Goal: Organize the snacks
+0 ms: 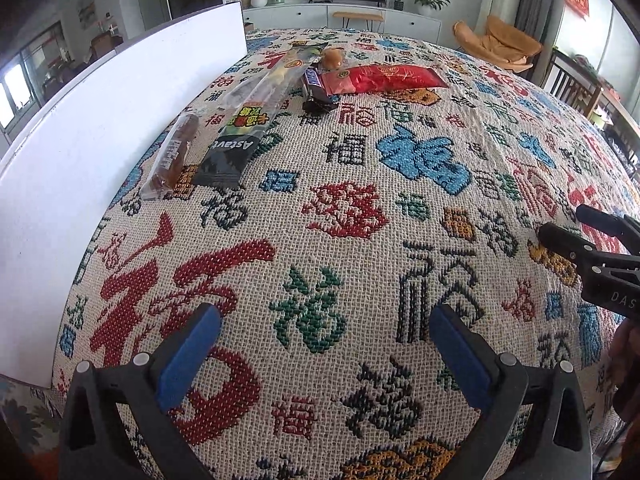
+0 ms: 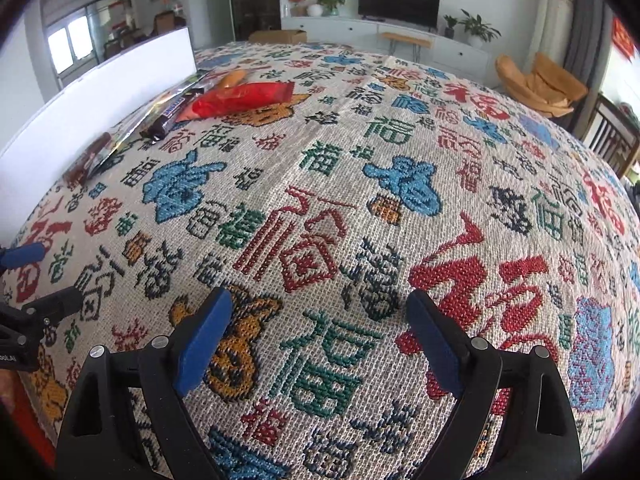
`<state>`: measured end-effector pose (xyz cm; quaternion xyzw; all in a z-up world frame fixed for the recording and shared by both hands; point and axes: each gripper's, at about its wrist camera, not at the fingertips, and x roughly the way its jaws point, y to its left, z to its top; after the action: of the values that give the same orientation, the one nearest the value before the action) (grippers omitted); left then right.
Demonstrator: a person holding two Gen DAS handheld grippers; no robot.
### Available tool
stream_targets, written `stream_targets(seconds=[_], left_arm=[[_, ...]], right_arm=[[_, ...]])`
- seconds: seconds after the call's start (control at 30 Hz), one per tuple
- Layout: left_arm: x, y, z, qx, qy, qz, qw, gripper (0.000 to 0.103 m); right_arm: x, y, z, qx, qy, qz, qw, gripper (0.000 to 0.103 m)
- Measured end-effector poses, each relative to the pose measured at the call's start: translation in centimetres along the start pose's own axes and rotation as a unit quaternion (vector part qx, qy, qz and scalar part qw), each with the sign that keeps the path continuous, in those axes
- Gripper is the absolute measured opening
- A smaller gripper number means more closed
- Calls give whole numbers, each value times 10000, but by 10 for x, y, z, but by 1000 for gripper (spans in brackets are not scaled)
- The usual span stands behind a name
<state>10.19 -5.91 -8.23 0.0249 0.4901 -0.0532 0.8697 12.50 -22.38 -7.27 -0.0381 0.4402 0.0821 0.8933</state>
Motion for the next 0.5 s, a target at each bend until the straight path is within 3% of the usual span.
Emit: stream_targets(seconds=[0.5], left_arm=[[0,0,0,2,0,1,10000,103]], right_arm=[[0,0,0,0,-2,1,10000,91]])
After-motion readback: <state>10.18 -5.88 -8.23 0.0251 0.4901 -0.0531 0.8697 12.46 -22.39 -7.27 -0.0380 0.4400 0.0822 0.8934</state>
